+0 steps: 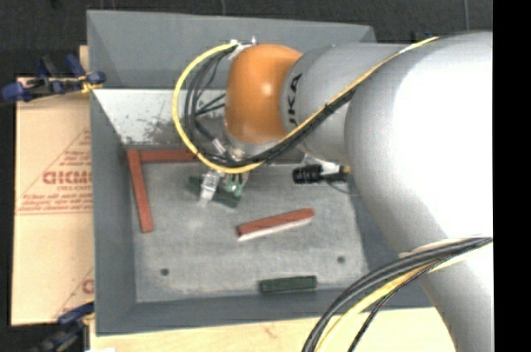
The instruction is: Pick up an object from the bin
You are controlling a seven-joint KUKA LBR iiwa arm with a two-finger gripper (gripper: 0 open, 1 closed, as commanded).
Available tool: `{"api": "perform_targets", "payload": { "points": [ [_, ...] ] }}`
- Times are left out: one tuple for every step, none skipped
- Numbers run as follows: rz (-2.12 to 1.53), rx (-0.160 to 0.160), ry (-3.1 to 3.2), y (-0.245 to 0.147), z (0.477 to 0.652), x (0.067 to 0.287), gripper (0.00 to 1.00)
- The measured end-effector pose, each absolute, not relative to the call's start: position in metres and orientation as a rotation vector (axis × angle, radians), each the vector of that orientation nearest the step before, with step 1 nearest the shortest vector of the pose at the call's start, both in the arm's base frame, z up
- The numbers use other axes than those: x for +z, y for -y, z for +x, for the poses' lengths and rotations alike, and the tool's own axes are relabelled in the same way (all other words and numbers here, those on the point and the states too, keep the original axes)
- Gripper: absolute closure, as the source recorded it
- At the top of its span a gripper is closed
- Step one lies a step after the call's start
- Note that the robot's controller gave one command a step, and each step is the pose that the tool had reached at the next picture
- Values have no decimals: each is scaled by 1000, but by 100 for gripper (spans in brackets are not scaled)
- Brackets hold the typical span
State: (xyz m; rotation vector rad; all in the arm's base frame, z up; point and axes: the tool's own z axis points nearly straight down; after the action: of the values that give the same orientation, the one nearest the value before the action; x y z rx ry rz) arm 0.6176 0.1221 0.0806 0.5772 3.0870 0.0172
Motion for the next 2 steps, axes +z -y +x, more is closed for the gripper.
{"api": "perform_targets", "payload": {
  "points": [
    [576,15,-3087,-122,617,83,100],
    [574,3,-3091,-120,614,96,100]
  ]
}}
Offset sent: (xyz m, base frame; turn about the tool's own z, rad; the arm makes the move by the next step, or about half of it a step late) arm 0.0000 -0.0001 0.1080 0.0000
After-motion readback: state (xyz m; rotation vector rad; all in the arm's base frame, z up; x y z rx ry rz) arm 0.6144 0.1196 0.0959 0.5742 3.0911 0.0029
